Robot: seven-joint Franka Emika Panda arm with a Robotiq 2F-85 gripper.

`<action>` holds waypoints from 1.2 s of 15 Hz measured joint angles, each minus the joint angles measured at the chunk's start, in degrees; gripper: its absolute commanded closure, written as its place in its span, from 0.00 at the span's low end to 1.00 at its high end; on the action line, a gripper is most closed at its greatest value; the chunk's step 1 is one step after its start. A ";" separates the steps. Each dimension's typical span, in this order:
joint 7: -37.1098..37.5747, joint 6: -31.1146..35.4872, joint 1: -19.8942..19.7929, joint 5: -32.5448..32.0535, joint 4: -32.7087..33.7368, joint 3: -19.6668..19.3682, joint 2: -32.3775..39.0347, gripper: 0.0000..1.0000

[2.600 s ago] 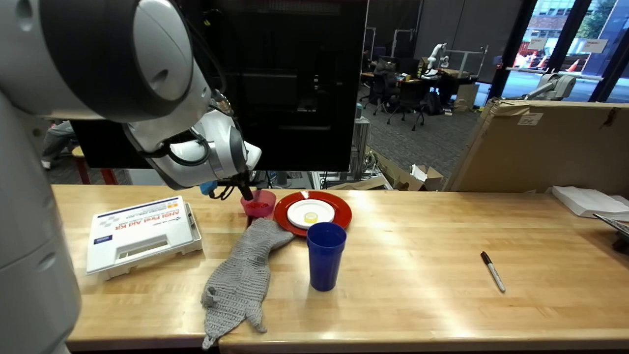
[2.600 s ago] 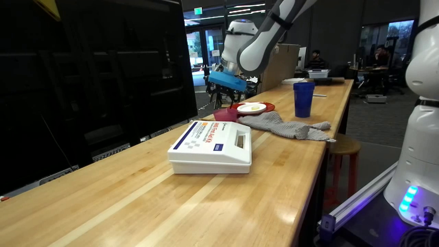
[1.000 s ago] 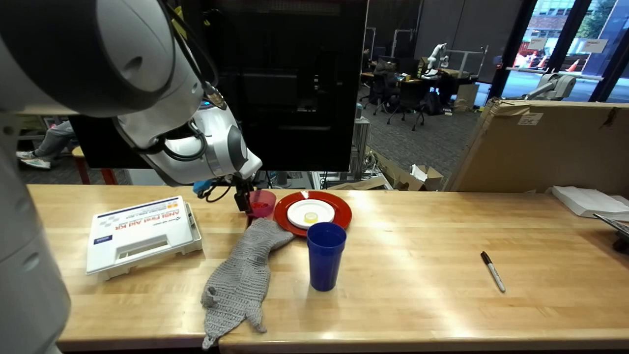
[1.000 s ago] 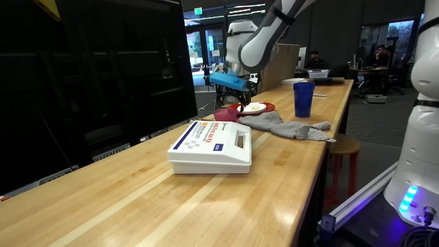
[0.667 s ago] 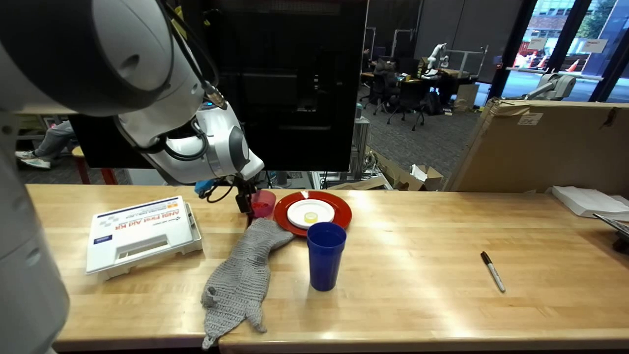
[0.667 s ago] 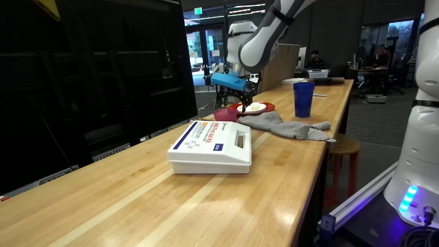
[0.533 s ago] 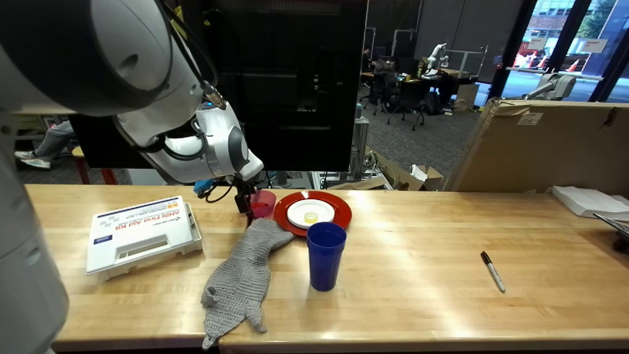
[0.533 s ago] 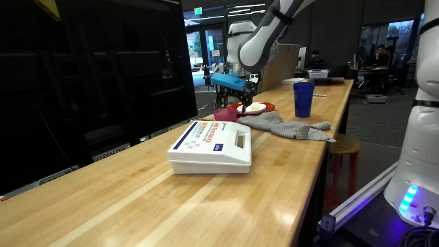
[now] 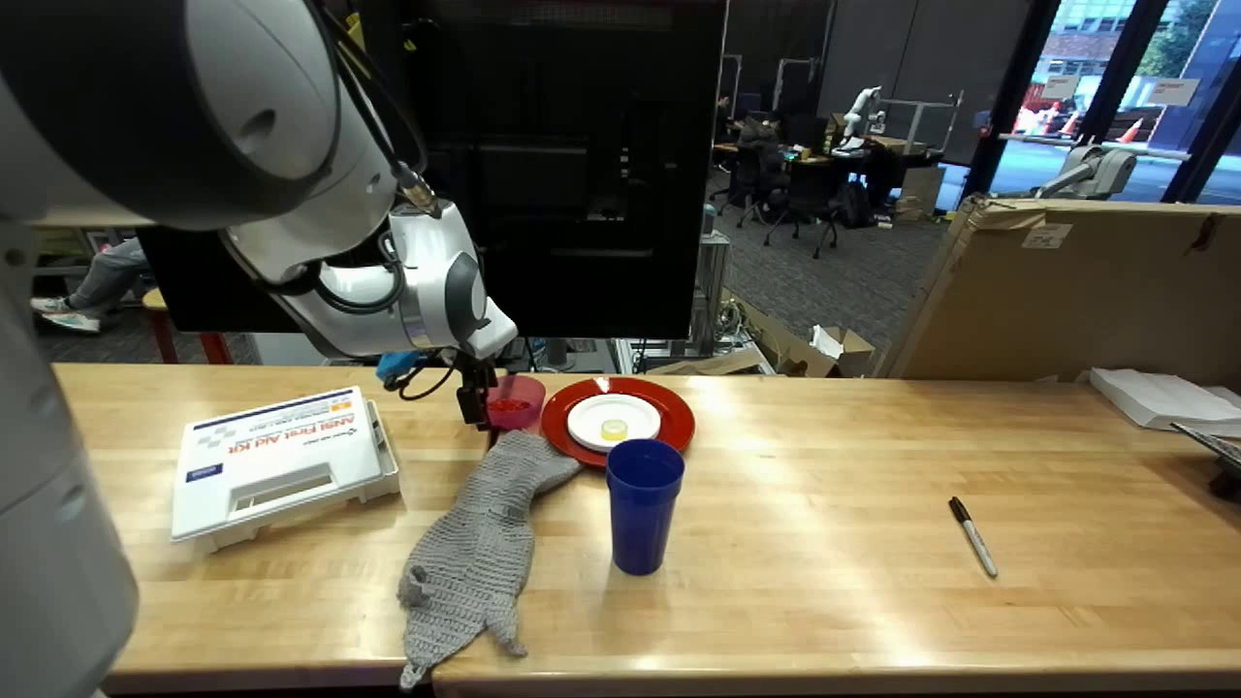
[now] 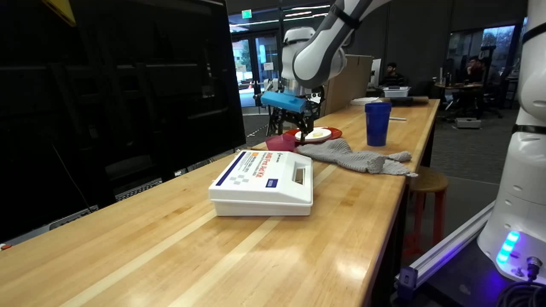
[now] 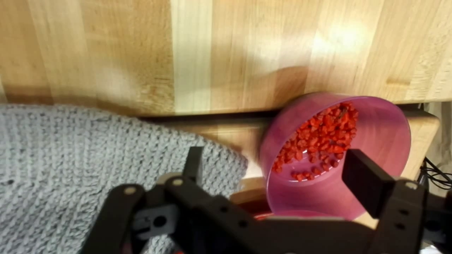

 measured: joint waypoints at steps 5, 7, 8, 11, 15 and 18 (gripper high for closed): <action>0.06 0.06 0.01 0.05 -0.01 -0.53 0.52 0.00; 0.15 0.30 0.02 0.01 -0.02 -1.12 1.14 0.00; 0.21 0.54 0.02 0.01 -0.02 -1.49 1.49 0.00; 0.42 1.40 0.04 -0.01 -0.01 -2.45 2.52 0.29; 0.48 2.30 0.32 -0.01 0.04 -3.42 3.43 0.54; 0.51 2.40 0.94 -0.01 0.16 -3.97 3.89 0.77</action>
